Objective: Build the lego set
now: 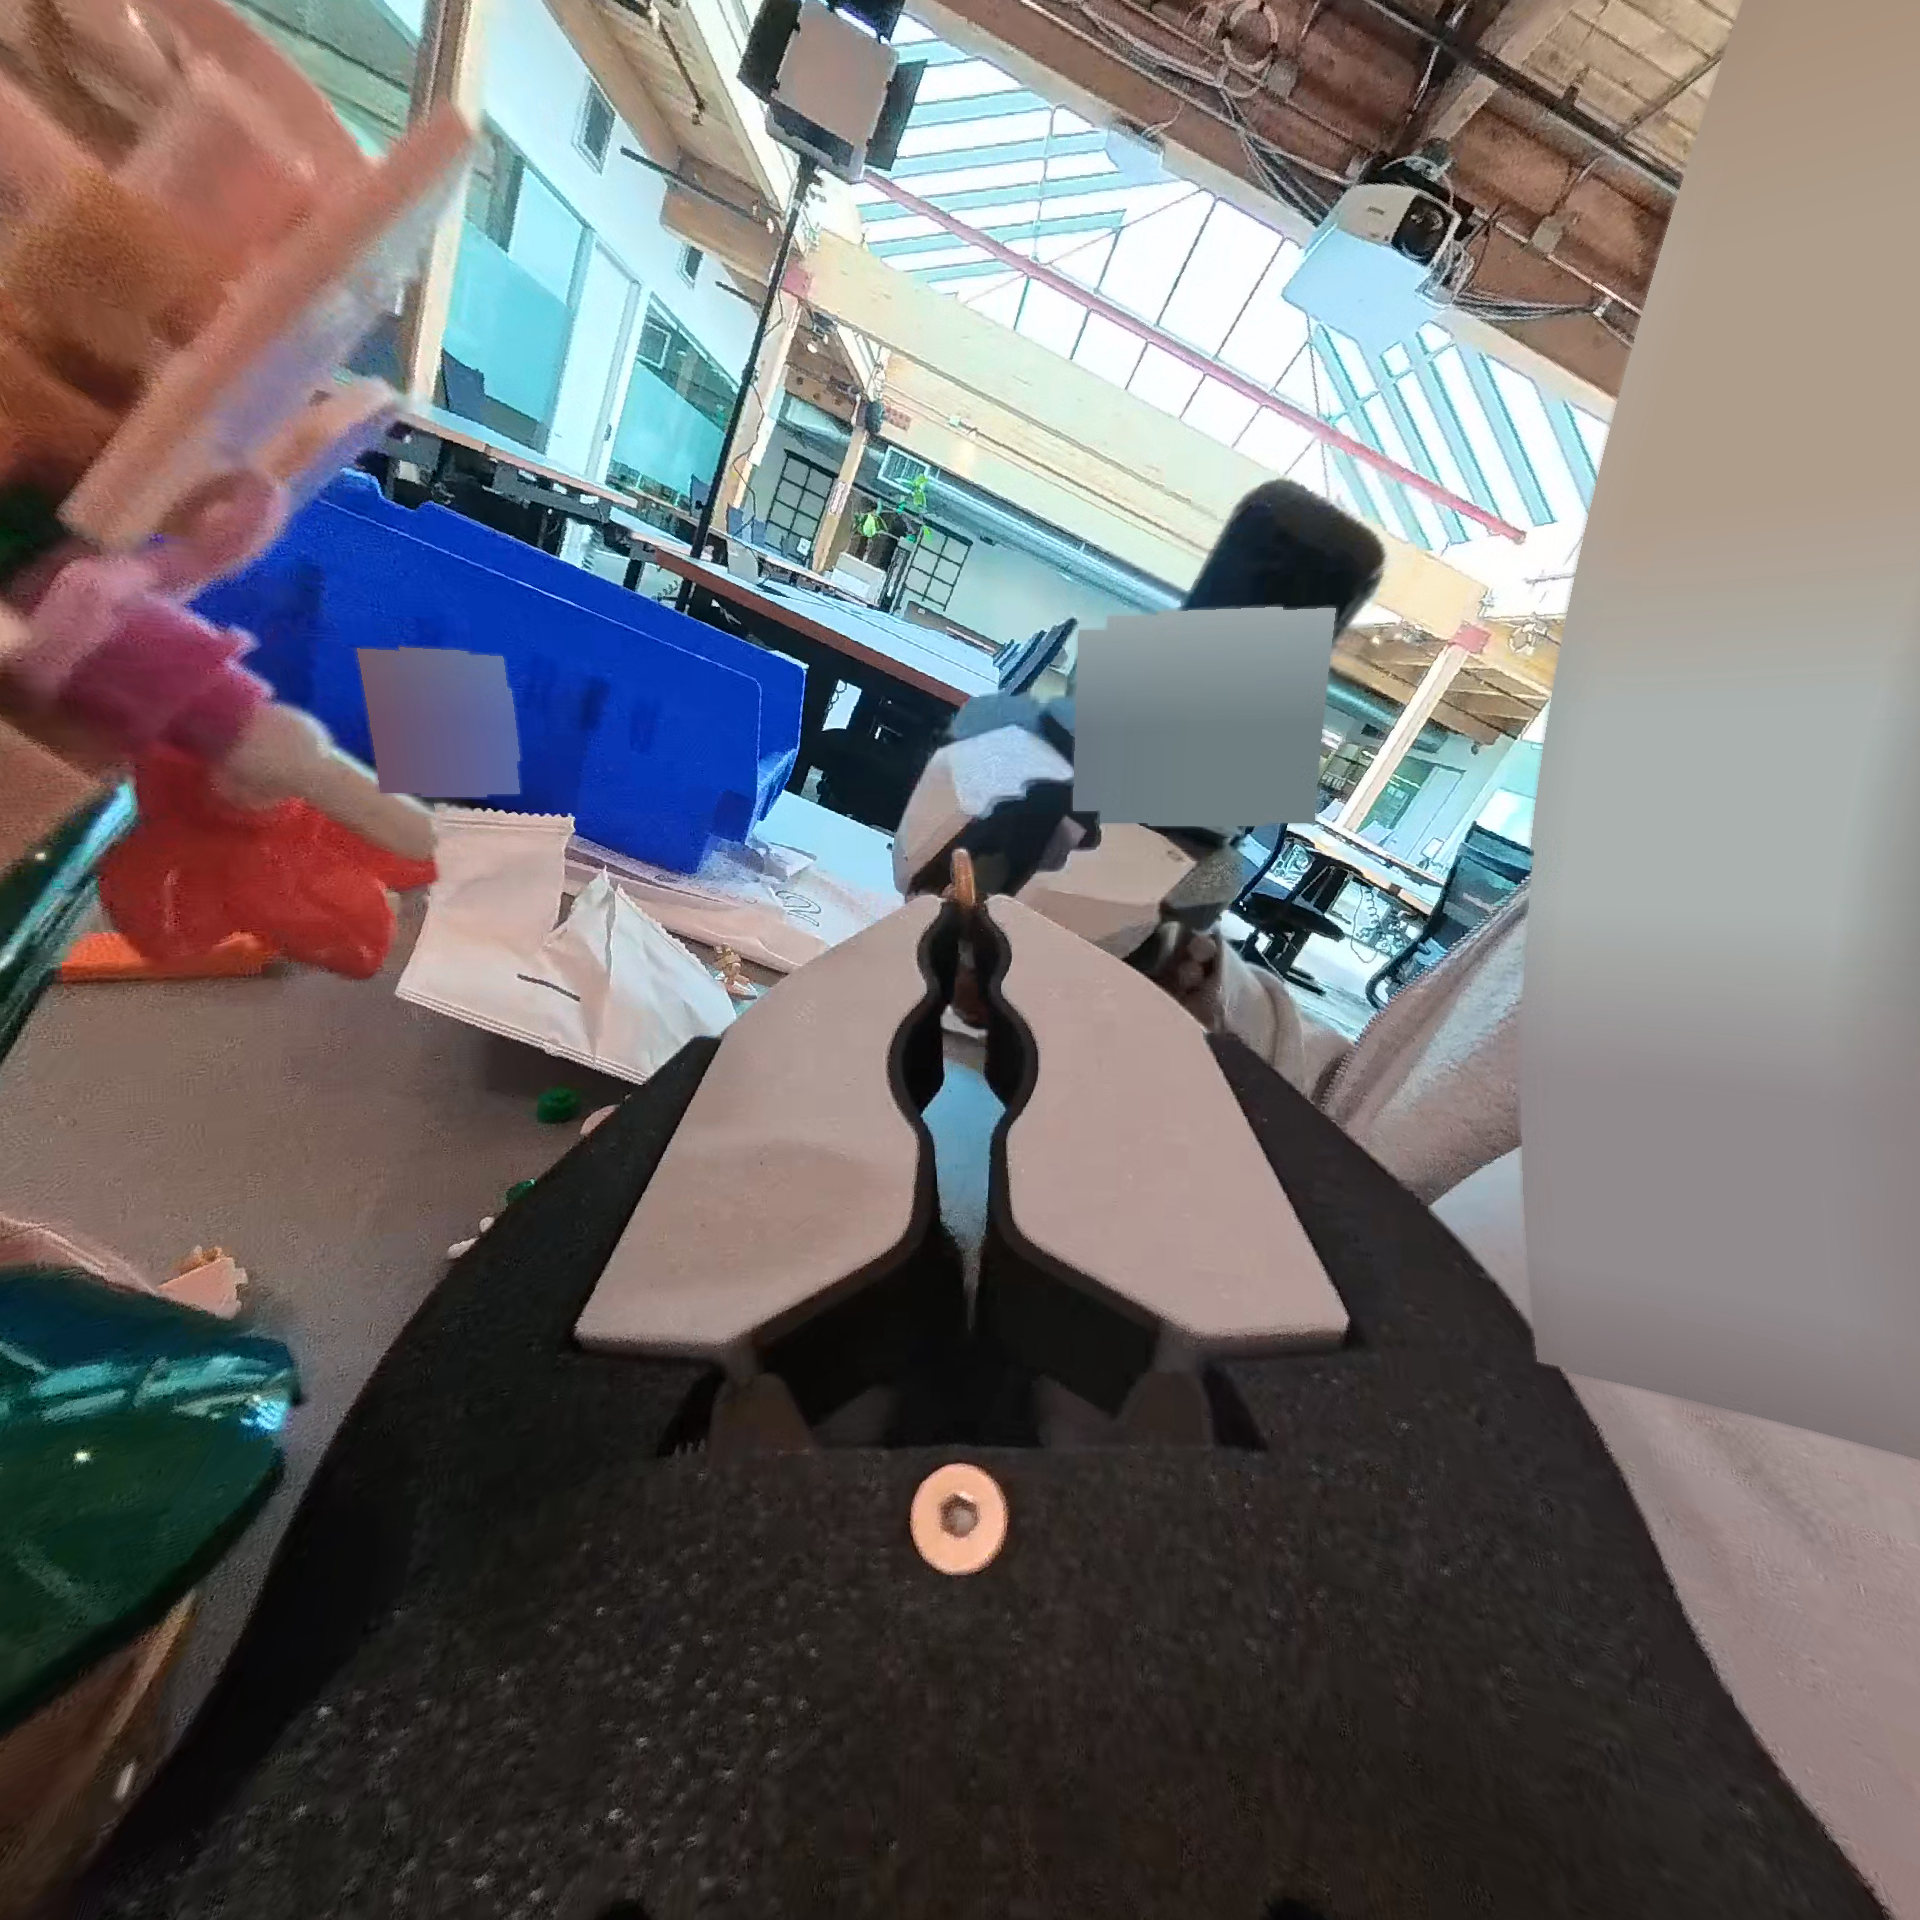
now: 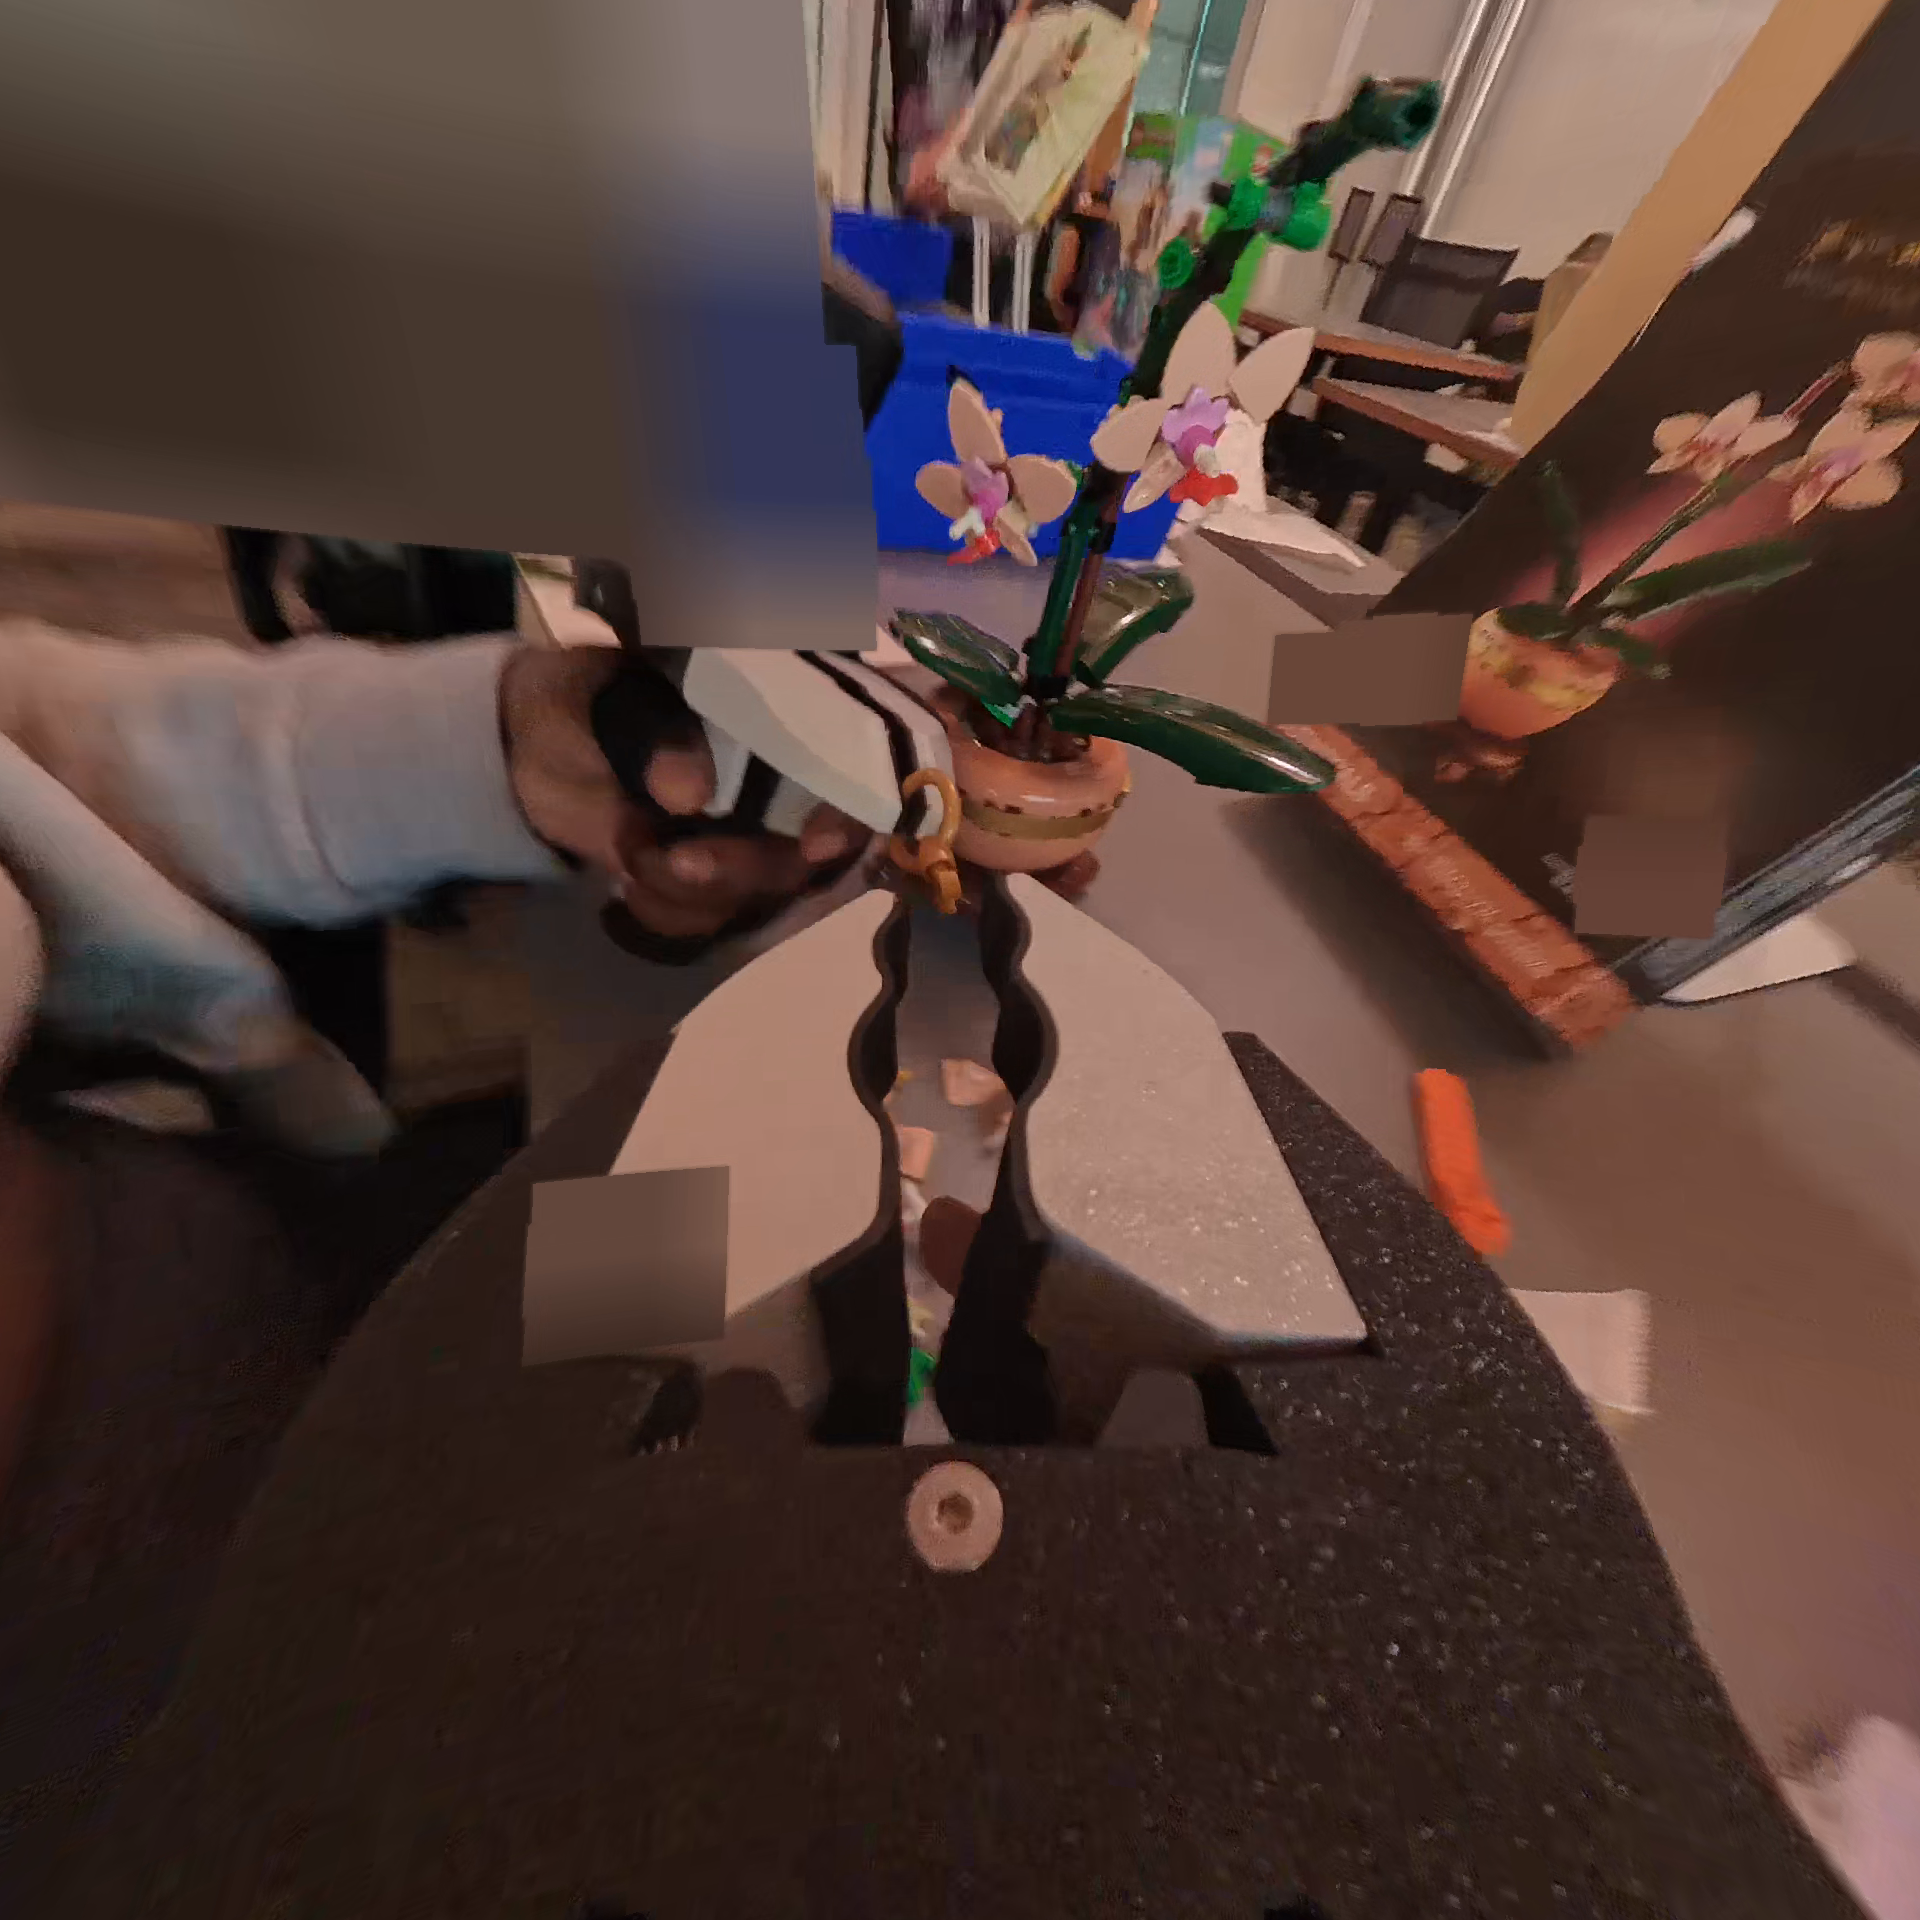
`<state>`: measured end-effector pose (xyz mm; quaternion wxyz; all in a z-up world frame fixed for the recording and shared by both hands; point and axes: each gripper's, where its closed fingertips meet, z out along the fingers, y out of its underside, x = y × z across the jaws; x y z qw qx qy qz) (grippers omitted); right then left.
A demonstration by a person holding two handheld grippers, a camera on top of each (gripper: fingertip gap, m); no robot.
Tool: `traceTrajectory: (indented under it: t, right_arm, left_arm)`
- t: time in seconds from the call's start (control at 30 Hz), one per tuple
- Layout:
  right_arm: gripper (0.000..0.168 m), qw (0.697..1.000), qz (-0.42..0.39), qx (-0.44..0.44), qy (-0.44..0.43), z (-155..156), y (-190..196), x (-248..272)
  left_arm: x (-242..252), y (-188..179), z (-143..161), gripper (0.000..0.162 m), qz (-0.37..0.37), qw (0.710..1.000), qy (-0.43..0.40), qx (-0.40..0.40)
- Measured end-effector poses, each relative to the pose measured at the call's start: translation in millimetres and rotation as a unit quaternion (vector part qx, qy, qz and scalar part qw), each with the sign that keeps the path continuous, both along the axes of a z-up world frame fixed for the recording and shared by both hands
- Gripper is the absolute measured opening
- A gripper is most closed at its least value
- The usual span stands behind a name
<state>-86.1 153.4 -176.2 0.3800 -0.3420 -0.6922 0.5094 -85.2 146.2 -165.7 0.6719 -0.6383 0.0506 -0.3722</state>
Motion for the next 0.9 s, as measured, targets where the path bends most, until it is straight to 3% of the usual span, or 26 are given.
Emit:
traceTrajectory:
  t: [0.17,0.23,0.37,0.57,0.63,0.7,0.77,0.83,0.9]
  right_arm:
    - [0.011,0.978,-0.022,0.207,-0.018,-10.1,6.2,-1.6]
    - [0.004,0.971,-0.020,0.238,-0.022,-10.3,6.1,-2.8]
    - [0.009,0.953,-0.020,0.299,-0.033,-15.4,7.4,-4.5]
    - [0.003,0.943,-0.017,0.326,-0.057,-20.3,9.5,-3.8]
    - [0.002,0.933,-0.017,0.354,-0.062,-23.1,10.8,-3.0]
    - [0.002,0.918,-0.018,0.390,-0.068,-27.7,11.8,-2.4]
    - [0.002,0.910,-0.011,0.409,-0.072,-31.2,8.2,-1.9]
    - [0.003,0.900,-0.015,0.431,-0.070,-31.7,8.9,-2.3]
    - [0.002,0.894,-0.017,0.441,-0.075,-32.7,9.9,-1.6]
  left_arm:
    - [1.8,1.5,-5.3,0.001,0.007,0.999,0.030,-0.016]
    - [1.8,2.3,-6.8,0.001,0.013,0.999,0.041,-0.019]
    - [0.5,4.3,-13.2,0.001,0.030,0.996,0.079,-0.035]
    - [2.4,6.1,-23.7,0.002,0.047,0.985,0.160,-0.046]
    - [1.8,7.5,-29.7,0.006,0.063,0.971,0.225,-0.048]
    - [1.2,9.5,-34.1,0.025,0.088,0.946,0.307,-0.048]
    - [3.6,11.0,-35.4,0.020,0.108,0.919,0.378,-0.039]
    - [6.0,12.2,-35.7,0.005,0.123,0.895,0.428,-0.032]
    - [7.1,12.5,-36.8,0.003,0.131,0.877,0.461,-0.032]
